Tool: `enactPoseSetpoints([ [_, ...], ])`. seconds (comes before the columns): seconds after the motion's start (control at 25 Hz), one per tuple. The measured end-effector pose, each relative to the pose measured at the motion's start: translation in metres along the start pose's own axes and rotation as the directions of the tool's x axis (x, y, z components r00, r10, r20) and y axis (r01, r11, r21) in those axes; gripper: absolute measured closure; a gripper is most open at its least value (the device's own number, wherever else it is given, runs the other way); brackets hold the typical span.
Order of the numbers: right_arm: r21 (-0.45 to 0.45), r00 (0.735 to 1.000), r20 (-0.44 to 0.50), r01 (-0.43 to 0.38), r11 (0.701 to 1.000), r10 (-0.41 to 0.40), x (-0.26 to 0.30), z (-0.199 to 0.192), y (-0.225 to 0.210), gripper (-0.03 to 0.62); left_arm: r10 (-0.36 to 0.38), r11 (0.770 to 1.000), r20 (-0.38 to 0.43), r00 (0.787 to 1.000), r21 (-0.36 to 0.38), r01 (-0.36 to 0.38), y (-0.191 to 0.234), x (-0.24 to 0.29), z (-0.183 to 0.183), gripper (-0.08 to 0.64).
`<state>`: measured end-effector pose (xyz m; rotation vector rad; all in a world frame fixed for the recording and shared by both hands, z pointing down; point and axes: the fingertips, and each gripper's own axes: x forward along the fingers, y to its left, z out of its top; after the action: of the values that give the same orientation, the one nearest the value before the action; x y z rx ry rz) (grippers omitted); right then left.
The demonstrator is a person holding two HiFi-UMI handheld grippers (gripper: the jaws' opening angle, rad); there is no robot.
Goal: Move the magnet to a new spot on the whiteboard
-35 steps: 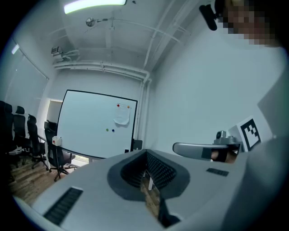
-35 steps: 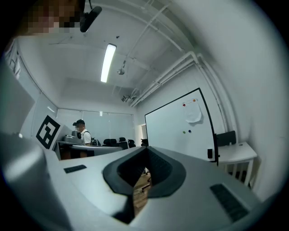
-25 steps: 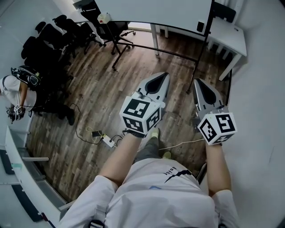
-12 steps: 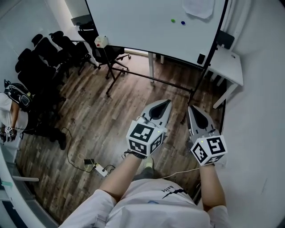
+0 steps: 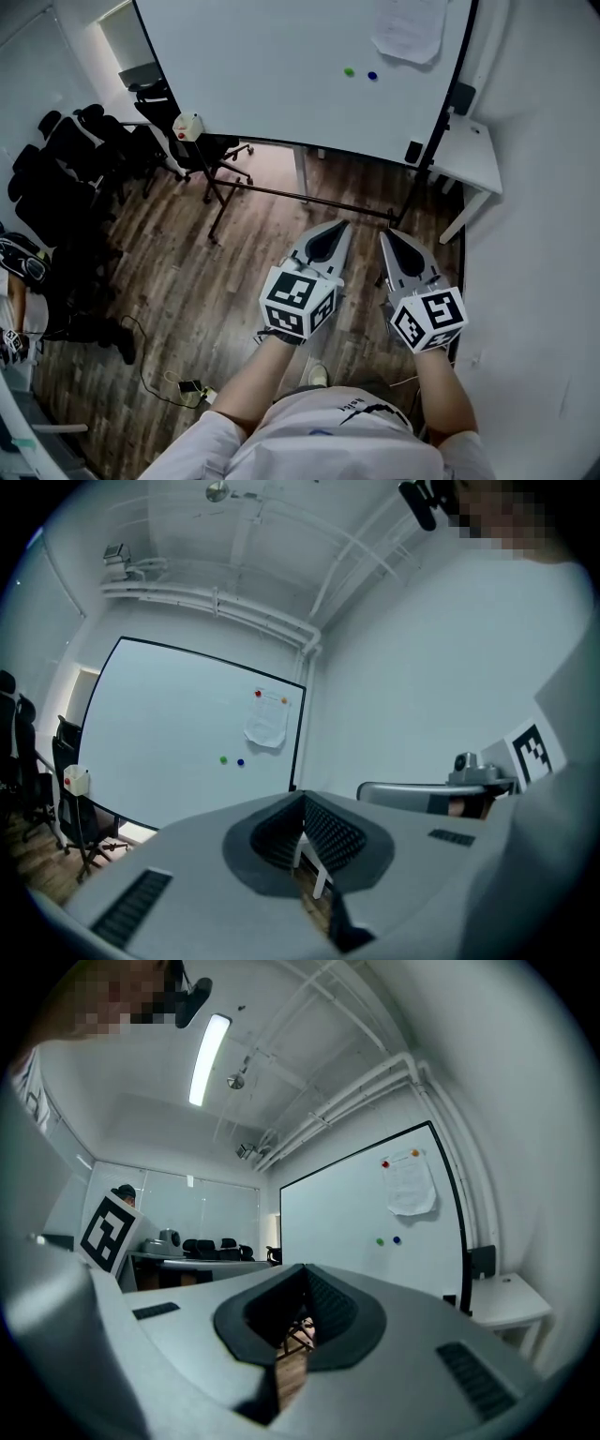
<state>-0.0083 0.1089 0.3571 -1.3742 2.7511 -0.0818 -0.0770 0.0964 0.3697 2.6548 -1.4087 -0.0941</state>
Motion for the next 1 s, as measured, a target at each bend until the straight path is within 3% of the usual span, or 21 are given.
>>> enactPoseSetpoints([
  [0.44,-0.008,1.000,0.007,-0.022,1.000,0.022,0.075,-0.002,-0.046,0.580,0.012,1.000,-0.008,1.000,-0.007,-0.012,0.049,0.067,-0.002,0.551],
  [1.0,-0.016,0.996,0.015,-0.085,0.996,0.085,0.199,0.012,-0.162,0.580,0.131,0.991,0.017,0.991,-0.018,-0.130,0.121,0.204,0.014,0.551],
])
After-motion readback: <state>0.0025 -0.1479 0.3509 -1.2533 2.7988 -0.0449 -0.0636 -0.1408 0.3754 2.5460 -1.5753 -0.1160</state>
